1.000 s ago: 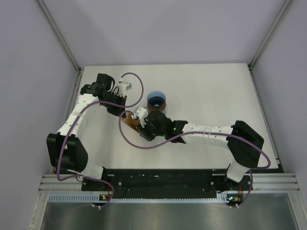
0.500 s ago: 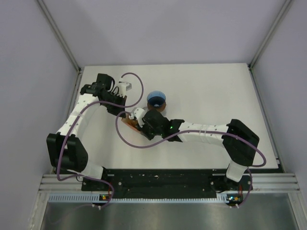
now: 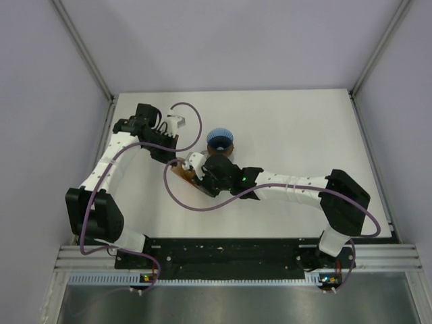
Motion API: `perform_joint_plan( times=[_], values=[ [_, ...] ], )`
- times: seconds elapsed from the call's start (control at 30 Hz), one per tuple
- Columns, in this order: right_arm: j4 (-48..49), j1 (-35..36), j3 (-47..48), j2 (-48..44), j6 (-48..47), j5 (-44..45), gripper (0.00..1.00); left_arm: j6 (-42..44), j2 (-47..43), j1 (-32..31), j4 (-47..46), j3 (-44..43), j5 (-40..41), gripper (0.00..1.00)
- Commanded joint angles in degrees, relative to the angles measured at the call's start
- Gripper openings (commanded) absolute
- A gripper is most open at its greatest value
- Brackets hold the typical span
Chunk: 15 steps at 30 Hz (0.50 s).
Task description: Place the coffee filter in the dripper
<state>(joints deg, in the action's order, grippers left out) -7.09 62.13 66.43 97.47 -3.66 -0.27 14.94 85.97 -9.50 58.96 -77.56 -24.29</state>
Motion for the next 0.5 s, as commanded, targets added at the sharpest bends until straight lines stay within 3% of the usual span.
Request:
perform_joint_plan(
  times=[0.0, 0.47],
  values=[
    [2.34, 0.10, 1.24, -3.52, -0.65, -0.60, 0.22, 0.35, -1.25, -0.26, -0.69, -0.14, -0.31, 0.00],
    [3.40, 0.10, 1.95, -1.76, -0.38, -6.31, 0.26, 0.27, -0.99, -0.52, -0.60, -0.14, -0.05, 0.00]
  ],
)
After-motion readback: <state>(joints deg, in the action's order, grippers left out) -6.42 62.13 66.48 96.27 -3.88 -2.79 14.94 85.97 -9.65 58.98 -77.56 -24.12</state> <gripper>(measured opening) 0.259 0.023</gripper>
